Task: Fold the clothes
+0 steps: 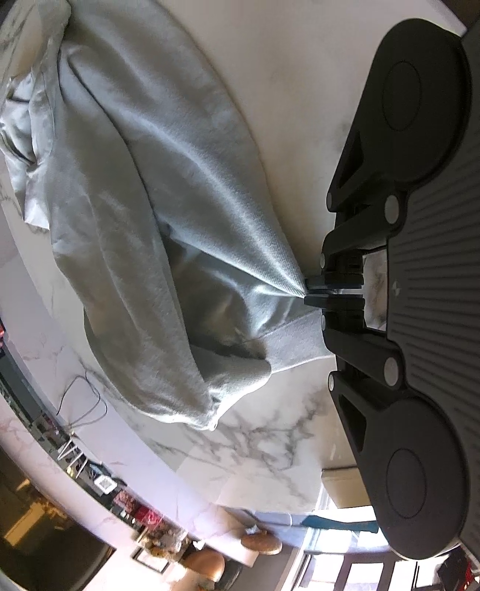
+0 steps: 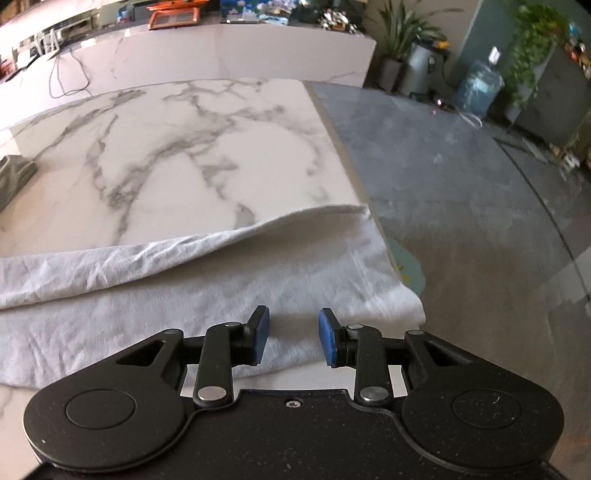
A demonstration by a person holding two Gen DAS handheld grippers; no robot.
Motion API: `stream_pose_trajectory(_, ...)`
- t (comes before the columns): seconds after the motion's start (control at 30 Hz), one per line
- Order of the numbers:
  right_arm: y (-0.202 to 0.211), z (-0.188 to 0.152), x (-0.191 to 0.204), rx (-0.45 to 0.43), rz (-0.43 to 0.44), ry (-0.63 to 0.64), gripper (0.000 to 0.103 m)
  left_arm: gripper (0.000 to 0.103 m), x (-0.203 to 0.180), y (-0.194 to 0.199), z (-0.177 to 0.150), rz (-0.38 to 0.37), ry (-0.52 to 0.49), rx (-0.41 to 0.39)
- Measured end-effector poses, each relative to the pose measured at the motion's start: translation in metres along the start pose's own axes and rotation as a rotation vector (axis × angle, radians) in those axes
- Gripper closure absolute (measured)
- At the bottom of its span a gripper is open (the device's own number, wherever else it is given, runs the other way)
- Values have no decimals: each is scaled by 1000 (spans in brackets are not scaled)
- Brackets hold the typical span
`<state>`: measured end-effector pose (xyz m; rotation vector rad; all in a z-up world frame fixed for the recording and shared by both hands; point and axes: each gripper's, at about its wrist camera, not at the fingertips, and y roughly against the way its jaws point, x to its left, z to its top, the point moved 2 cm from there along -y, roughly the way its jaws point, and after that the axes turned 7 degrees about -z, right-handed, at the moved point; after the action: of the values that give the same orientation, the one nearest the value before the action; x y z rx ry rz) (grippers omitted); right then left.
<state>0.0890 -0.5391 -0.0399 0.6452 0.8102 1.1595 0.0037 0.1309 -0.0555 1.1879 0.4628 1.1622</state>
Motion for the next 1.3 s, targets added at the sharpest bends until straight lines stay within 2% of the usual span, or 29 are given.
stream_pose_trajectory(0.4, 11, -25, -9, 103, -30, 27, 75, 103, 2, 11, -21, -103, 20, 26)
stream_pose_trajectory(0.5, 15, -32, -11, 112, -28, 23, 75, 103, 4, 12, -30, -93, 28, 20)
stream_pose_trajectory(0.67, 24, -38, -10, 72, -8, 3, 75, 103, 15, 24, -39, -99, 84, -58)
stream_pose_trajectory(0.8, 33, -38, -4, 37, 2, -4, 75, 103, 21, 22, -41, -78, 79, -27)
stream_pose_trajectory(1.13, 60, -14, 27, -41, 39, 65, 75, 103, 56, 8, -55, -18, 182, -8)
stream_pose_trajectory(1.23, 62, -4, 38, -53, 47, 96, 75, 103, 66, 14, -55, -27, 227, -50)
stream_pose_trajectory(1.3, 62, 3, 45, -59, 49, 110, 75, 102, 68, 22, -48, -23, 220, -88)
